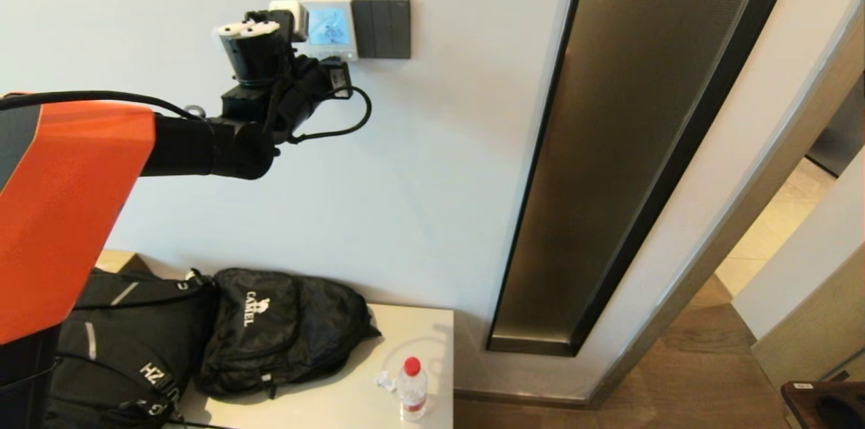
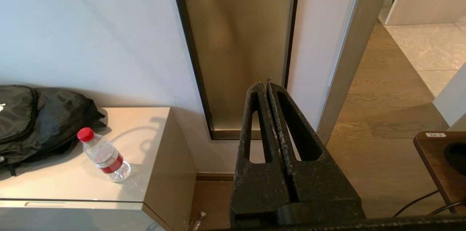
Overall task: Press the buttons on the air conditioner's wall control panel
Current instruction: Press the temperature increase button
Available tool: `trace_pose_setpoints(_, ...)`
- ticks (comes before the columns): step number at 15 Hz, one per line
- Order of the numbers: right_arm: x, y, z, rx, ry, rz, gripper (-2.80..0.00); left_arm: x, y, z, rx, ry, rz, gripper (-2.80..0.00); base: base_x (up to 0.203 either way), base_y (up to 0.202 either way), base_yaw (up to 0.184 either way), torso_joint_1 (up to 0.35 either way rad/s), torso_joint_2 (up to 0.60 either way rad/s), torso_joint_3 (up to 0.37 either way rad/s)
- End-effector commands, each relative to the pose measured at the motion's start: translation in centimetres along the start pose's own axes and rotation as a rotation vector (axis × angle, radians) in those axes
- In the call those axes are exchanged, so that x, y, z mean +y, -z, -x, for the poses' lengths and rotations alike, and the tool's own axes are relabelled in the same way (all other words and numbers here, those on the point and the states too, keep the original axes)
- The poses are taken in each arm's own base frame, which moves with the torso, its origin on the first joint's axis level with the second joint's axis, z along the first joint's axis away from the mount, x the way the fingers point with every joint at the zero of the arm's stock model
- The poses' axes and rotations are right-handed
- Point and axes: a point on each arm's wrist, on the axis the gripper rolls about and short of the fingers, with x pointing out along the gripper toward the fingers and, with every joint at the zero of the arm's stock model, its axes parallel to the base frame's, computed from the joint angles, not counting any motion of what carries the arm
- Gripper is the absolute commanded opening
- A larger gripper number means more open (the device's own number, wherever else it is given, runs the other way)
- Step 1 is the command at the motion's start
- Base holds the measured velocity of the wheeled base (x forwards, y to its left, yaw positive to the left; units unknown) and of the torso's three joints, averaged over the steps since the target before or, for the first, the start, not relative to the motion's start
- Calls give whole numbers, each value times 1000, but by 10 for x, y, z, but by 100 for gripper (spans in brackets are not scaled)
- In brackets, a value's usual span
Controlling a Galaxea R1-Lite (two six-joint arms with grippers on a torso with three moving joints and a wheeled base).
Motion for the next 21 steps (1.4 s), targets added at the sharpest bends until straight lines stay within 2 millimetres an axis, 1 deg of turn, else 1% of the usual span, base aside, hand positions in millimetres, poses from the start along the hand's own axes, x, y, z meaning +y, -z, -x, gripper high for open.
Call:
trace_pose_setpoints(1, 0, 0, 0, 0, -1, 1, -280, 0, 5, -3, 2, -1, 1, -280, 0, 0, 0, 0, 0, 0)
trace_pose_setpoints(6, 0, 0, 0, 0, -1, 0, -280, 2, 5, -3, -5, -5, 4, -280, 0, 0, 0, 0, 0, 0)
trace_pose_setpoints(9, 0, 0, 0, 0, -1, 1, -280, 2, -5, 1, -19, -6, 6, -280, 0, 0, 0, 0, 0, 0)
trace_pose_setpoints(12, 0, 0, 0, 0, -1, 1, -280, 2, -24, 14, -53, -4, 6, -280, 0, 0, 0, 0, 0, 0)
trace_pose_setpoints(14, 0, 0, 0, 0, -1, 1, -280, 3, -34, 29, -60, -4, 4, -280, 0, 0, 0, 0, 0, 0)
trace_pose_setpoints(17, 0, 0, 0, 0, -1, 1, -280, 9, -45, 62, -57, -12, -2, -280, 0, 0, 0, 0, 0, 0)
trace_pose_setpoints(21, 0, 0, 0, 0, -2, 1, -280, 29, -58, 122, -45, -54, -24, -280, 0, 0, 0, 0, 0, 0)
